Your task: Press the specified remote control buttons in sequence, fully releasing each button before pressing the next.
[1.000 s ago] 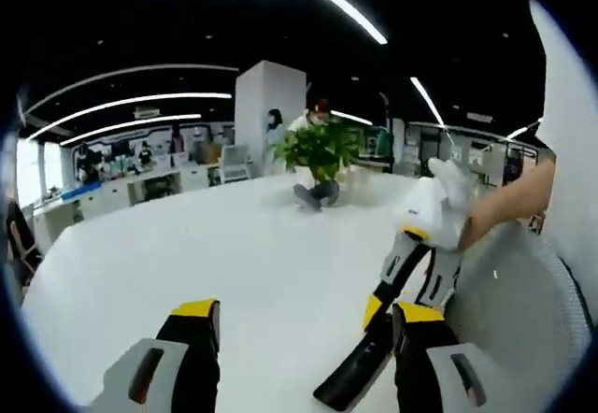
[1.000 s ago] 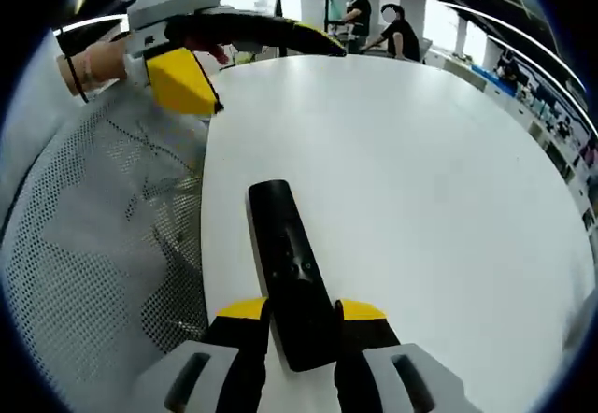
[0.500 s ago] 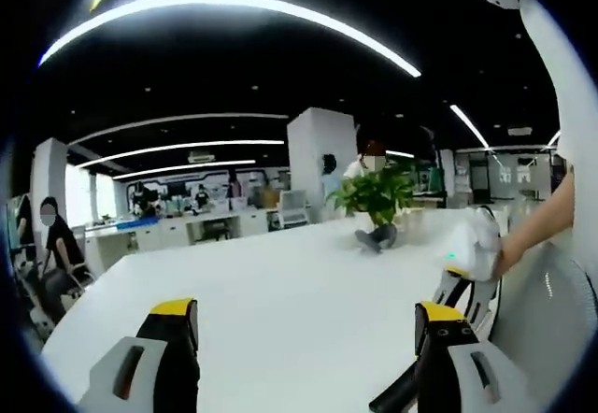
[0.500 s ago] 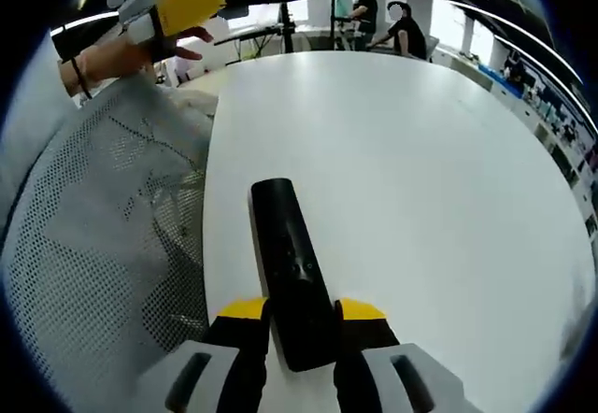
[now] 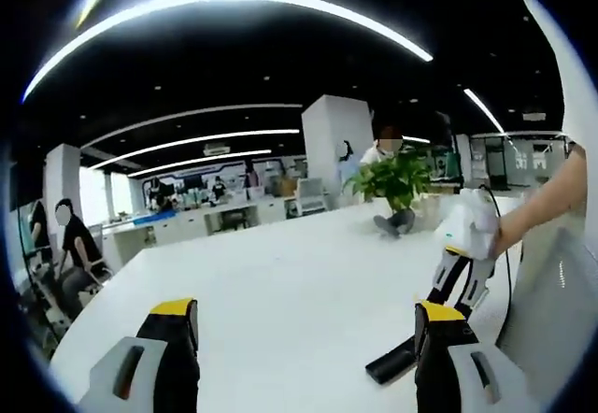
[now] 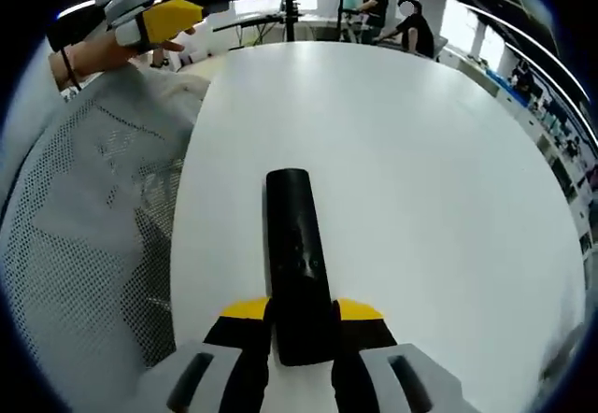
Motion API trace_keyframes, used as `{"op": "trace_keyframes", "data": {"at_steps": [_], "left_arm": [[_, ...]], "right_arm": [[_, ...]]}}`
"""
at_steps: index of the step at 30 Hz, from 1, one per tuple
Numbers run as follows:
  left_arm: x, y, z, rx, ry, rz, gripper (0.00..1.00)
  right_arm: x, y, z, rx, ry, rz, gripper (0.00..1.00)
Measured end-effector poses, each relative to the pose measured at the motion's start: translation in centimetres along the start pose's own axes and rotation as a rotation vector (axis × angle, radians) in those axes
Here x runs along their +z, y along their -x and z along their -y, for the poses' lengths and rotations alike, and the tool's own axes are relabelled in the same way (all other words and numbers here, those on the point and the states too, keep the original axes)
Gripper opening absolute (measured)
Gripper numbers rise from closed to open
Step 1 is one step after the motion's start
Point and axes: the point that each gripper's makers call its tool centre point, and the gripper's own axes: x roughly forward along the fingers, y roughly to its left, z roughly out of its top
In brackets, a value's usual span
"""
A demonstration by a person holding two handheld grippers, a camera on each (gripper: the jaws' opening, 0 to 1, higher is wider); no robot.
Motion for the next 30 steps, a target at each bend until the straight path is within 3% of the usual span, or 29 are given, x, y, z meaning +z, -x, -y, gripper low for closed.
{"op": "trace_keyframes", "data": {"at_steps": [7,19,30], "left_arm": [[-0.7,-0.1,0.2,-0.003,0.008,-0.041,1.0],[-1.1,0.1,-0.6,0.034,0.026,-0.051,1.0],[-0.5,0.5,-1.7,0.077,0.068,-0.027,1.0]], "right_arm": [[0.1,0.1,2.9,-0.024,-0.042,-0.007,0.22],[0.8,0.2,6.6,-0.03,-0.056,-0.006,0.22],[1.0,0.1,9.5,-0.044,-0.035,-0.038,0.22]]}}
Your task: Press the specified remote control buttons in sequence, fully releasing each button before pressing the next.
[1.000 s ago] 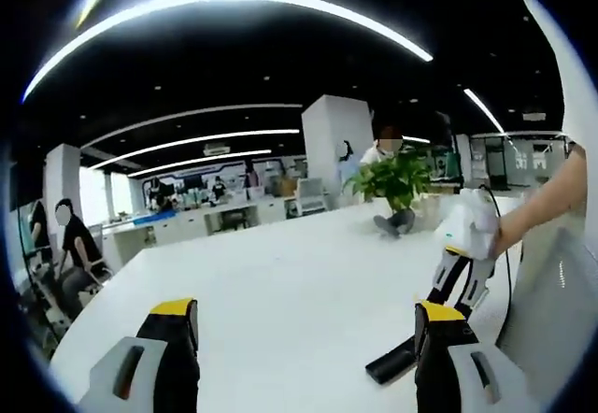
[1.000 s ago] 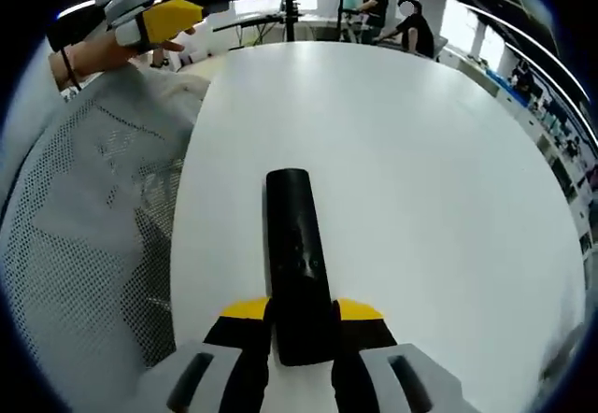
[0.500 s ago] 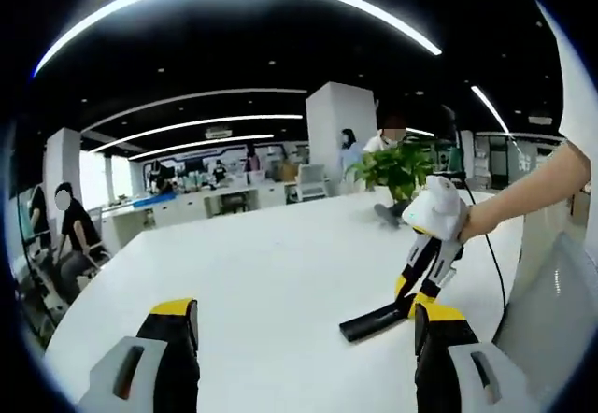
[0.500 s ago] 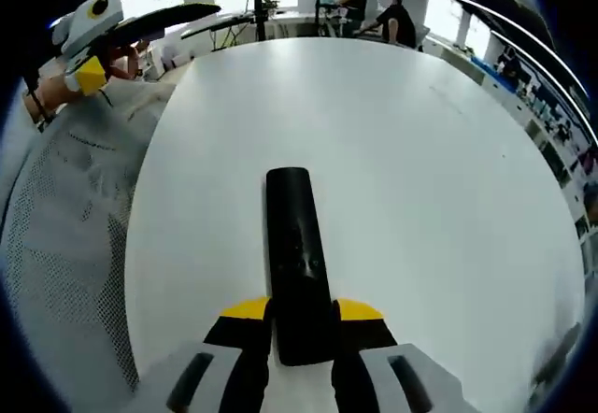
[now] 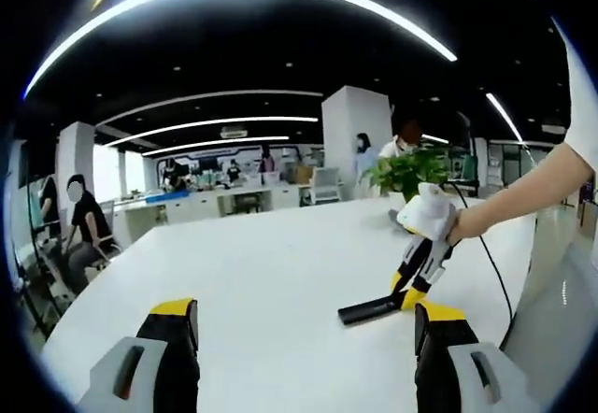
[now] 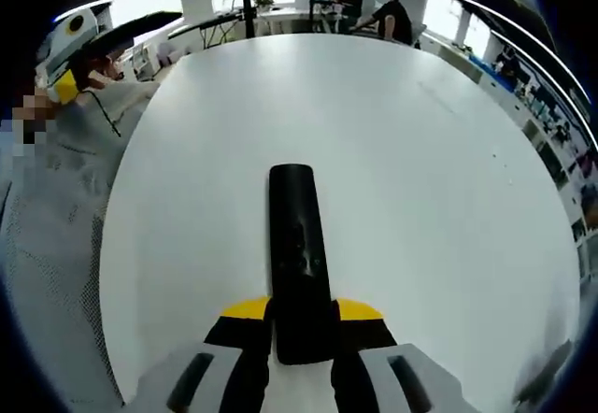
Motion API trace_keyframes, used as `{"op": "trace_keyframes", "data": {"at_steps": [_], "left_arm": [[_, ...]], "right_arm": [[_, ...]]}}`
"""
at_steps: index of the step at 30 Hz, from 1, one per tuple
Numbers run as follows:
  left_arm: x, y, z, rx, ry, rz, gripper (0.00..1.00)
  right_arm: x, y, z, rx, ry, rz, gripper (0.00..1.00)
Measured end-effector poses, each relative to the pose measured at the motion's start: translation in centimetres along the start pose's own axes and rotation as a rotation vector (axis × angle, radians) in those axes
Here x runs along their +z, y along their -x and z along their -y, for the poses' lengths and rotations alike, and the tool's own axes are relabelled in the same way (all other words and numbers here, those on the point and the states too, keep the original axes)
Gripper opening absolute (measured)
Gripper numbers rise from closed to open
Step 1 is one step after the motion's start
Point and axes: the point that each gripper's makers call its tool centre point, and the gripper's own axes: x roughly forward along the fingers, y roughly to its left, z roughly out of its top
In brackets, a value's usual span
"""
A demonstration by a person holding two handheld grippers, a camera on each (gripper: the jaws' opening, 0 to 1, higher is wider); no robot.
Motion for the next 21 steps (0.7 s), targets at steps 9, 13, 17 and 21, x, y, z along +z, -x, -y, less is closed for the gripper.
{"op": "trace_keyframes", "data": {"at_steps": [9,13,17,21], "left_arm": [[0.2,0.0,0.3,-0.005,0.013,-0.002,1.0],[0.4,-0.1,0.6,-0.009,0.018,-0.004,1.0],[0.5,-0.1,0.7,-0.013,0.027,-0.005,1.0],[0.8,-0.2,0.8,-0.01,0.031,-0.002,1.0]], "right_arm": [[0.3,-0.3,2.0,-0.006,0.02,-0.036,0.22],[0.5,-0.3,2.8,0.001,0.037,-0.058,0.22],[0.5,-0.4,3.7,0.001,0.031,-0.065,0.22],[0.5,-0.5,4.4,0.011,0.043,-0.069,0.22]]}}
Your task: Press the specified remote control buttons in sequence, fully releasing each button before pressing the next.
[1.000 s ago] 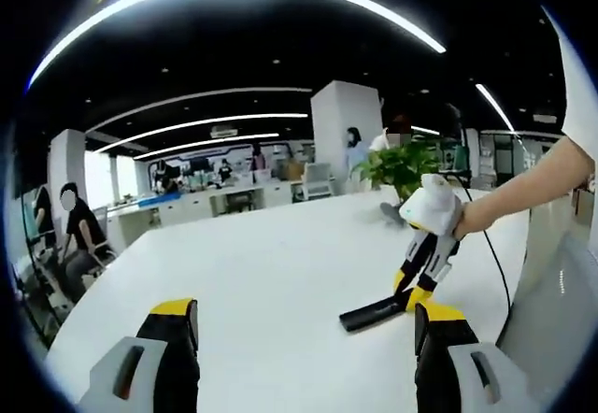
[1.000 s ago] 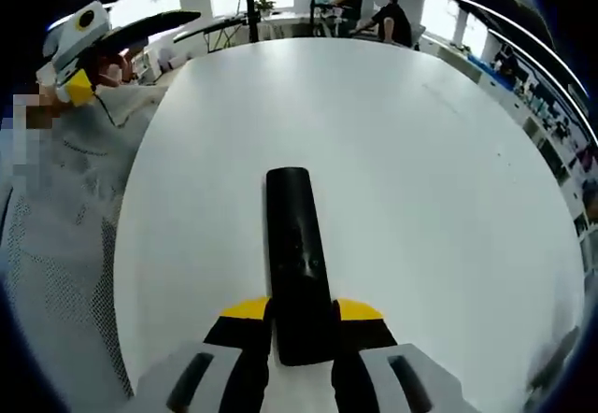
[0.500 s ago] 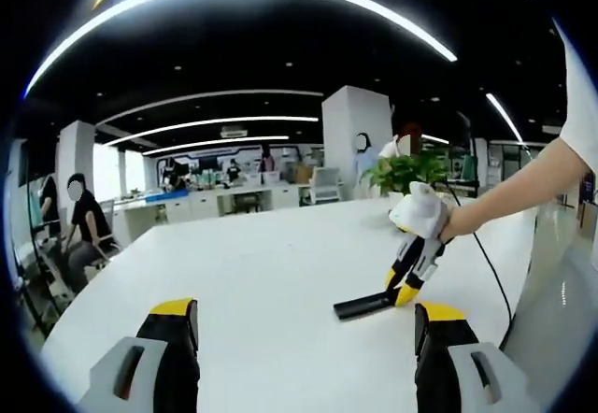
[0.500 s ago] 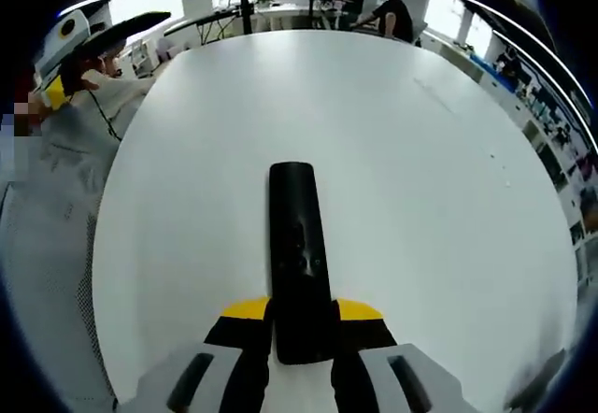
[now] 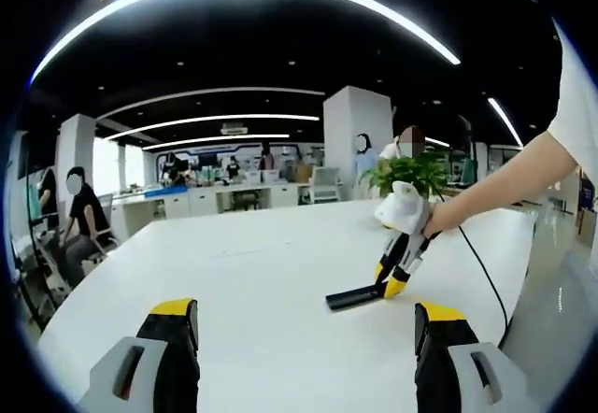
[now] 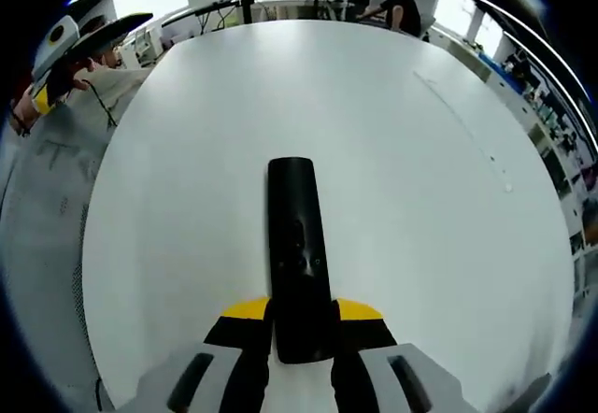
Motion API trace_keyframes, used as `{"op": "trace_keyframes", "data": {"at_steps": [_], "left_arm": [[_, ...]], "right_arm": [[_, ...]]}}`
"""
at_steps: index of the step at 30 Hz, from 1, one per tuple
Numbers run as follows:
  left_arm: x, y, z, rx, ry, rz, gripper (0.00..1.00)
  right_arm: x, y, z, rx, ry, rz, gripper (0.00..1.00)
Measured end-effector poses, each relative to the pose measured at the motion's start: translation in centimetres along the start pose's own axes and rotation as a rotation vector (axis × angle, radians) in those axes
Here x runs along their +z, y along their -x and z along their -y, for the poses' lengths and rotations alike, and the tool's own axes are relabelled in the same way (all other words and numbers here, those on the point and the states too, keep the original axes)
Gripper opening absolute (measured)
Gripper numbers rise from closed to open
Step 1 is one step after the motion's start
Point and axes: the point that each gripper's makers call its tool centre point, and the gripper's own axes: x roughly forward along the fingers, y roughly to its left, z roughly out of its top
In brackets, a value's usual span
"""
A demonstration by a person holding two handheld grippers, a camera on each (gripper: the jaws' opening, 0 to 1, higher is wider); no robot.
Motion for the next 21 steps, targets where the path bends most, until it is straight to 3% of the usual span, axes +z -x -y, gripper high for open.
{"op": "trace_keyframes", "data": {"at_steps": [5,8,10,13,17,21], "left_arm": [[0.3,-0.1,0.2,0.002,0.005,-0.003,1.0],[0.4,-0.1,0.3,0.001,0.004,-0.002,1.0],[0.4,-0.1,0.3,0.005,0.008,-0.002,1.0],[0.5,-0.1,0.2,0.01,0.01,-0.003,0.99],[0.3,-0.1,0.0,0.012,0.005,-0.005,0.99],[-0.3,-0.1,-0.4,0.012,0.006,-0.009,0.99]], "right_arm": [[0.0,0.0,0.3,0.003,0.002,0.023,0.22],[0.2,-0.1,0.2,-0.031,-0.071,0.081,0.25],[0.6,0.2,0.4,-0.063,-0.168,0.166,0.34],[1.4,1.7,0.5,-0.083,-0.404,0.374,0.49],[0.9,4.4,1.4,-0.196,-0.553,0.558,0.67],[-0.1,6.8,0.7,-0.31,-0.618,0.634,0.84]]}}
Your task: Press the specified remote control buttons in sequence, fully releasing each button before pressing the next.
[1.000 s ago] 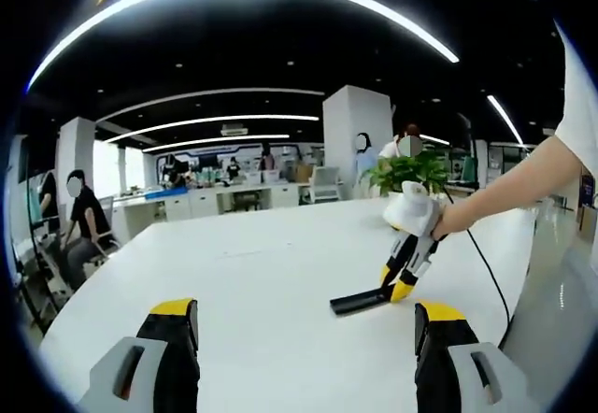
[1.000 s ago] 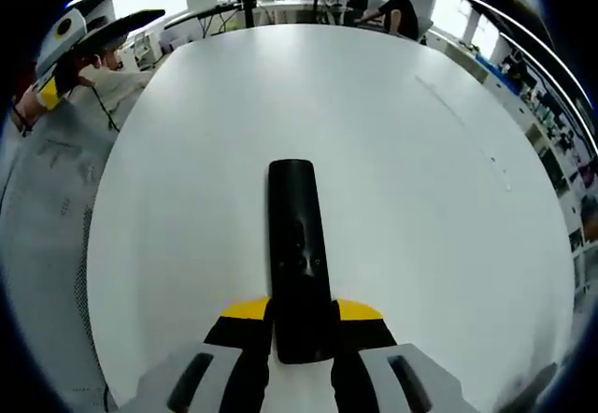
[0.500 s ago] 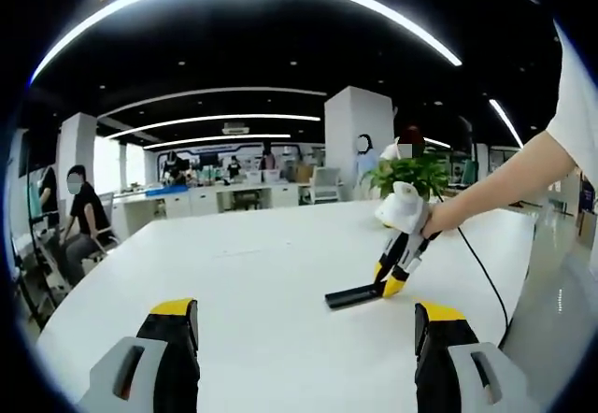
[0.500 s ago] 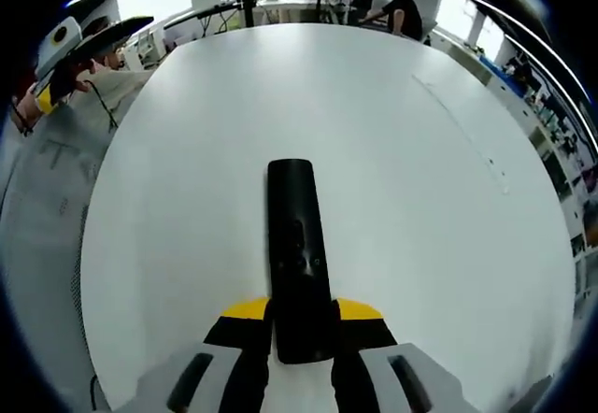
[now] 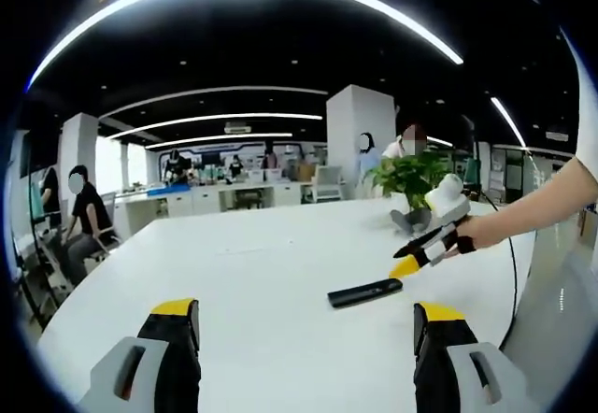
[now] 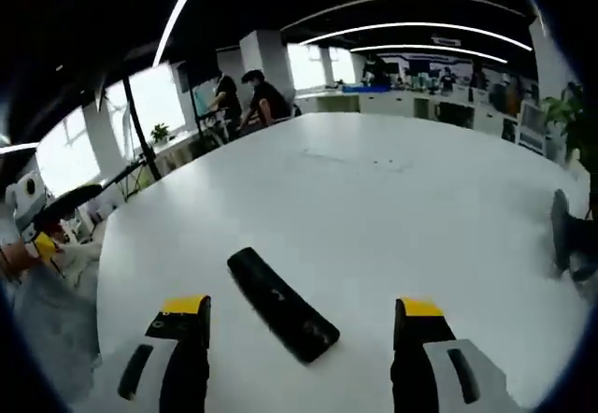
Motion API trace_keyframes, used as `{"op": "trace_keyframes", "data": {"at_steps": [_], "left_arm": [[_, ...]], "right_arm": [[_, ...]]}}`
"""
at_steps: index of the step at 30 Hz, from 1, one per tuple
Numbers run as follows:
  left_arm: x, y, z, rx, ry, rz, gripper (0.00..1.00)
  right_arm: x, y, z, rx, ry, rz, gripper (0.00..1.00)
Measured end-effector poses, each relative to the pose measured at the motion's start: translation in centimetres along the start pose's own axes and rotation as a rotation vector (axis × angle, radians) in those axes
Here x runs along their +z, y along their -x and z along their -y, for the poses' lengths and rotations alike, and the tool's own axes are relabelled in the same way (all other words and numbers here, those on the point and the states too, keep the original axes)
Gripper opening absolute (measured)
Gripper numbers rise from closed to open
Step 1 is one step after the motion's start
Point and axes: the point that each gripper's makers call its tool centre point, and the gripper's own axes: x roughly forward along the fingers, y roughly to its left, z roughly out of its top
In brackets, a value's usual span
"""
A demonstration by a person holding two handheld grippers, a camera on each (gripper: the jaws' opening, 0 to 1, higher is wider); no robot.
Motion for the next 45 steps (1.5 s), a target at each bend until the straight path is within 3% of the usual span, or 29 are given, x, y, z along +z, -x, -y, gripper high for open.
{"op": "trace_keyframes", "data": {"at_steps": [6,15,20,24,31,37,39,45], "left_arm": [[-0.3,0.1,-0.5,0.01,0.007,0.005,0.99],[-0.8,0.1,-0.7,0.007,0.004,-0.001,0.99],[-0.7,0.2,-0.8,0.013,0.005,0.003,0.99],[-0.5,0.2,-0.8,0.012,0.009,0.012,0.99],[-0.2,0.4,-0.9,0.018,0.005,0.026,0.99],[0.0,0.8,-1.7,0.057,0.004,0.041,0.99],[0.1,1.1,-2.1,0.069,0.017,0.049,0.99],[0.8,1.3,-2.0,0.069,0.035,0.075,0.99]], "right_arm": [[0.0,3.6,-0.1,-0.081,-0.056,0.089,0.98],[0.6,9.9,-2.1,-0.184,-0.118,0.235,0.99],[-0.4,12.9,-3.6,-0.257,-0.064,0.236,0.99],[-0.6,14.4,-4.7,-0.277,-0.036,0.224,0.99],[0.1,17.8,-4.9,-0.351,-0.014,0.291,0.99],[-0.2,19.6,-4.9,-0.417,0.012,0.299,0.99],[0.7,20.5,-5.1,-0.435,0.042,0.35,0.99],[-0.8,20.6,-4.4,-0.472,0.087,0.309,0.98]]}}
